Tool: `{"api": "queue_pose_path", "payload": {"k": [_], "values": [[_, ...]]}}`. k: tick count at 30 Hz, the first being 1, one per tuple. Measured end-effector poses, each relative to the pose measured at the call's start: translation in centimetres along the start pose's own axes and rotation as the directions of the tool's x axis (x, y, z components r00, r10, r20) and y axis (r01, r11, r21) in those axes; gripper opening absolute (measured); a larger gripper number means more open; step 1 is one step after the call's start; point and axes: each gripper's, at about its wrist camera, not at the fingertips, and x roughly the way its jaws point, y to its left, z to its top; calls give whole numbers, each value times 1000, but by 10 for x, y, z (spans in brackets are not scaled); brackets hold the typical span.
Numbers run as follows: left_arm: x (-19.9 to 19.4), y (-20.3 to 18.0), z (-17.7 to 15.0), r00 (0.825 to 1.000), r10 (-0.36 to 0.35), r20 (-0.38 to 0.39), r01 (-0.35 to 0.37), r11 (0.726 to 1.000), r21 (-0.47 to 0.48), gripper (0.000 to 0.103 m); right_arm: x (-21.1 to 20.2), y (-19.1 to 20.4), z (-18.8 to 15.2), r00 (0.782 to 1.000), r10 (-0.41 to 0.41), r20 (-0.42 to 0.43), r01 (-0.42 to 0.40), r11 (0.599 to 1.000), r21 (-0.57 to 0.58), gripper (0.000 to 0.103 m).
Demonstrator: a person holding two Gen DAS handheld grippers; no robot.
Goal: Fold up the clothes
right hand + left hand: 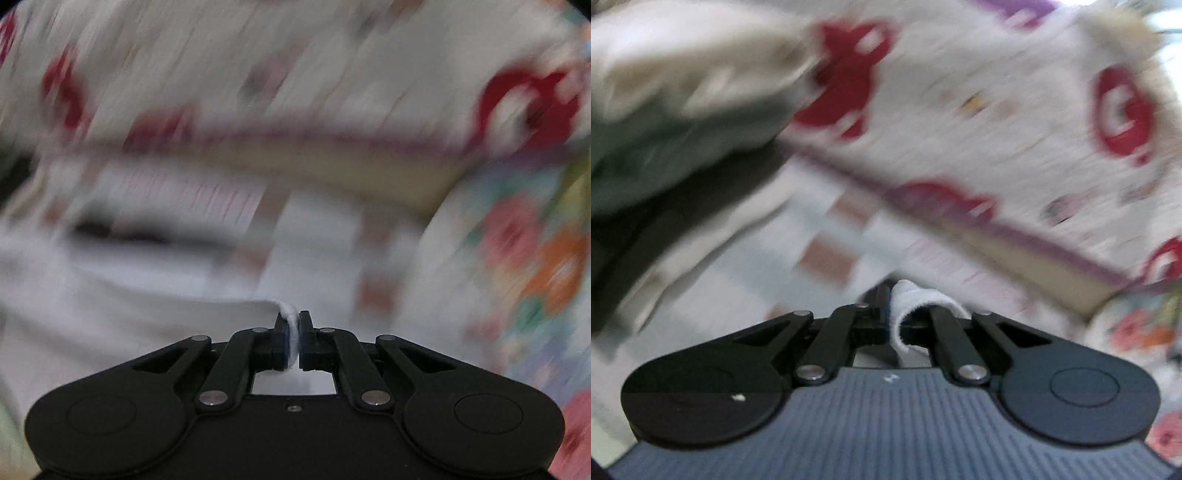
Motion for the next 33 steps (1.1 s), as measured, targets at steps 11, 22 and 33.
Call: {"api": "queue_pose_path", "payload": {"k": [11, 22, 33], "values": [[3, -51, -8, 1000, 12, 10, -13, 988, 152, 2, -91, -38, 71, 863, -65, 501, 16, 995, 101, 4], [17, -68, -30, 951, 53, -304, 66, 927, 368, 2, -44, -88, -39, 967, 145, 210, -186, 964, 190, 4], [199, -234, 122, 974, 150, 172, -228, 670, 707, 54, 63, -184, 132, 972, -61, 228, -64, 862, 503, 9]]}}
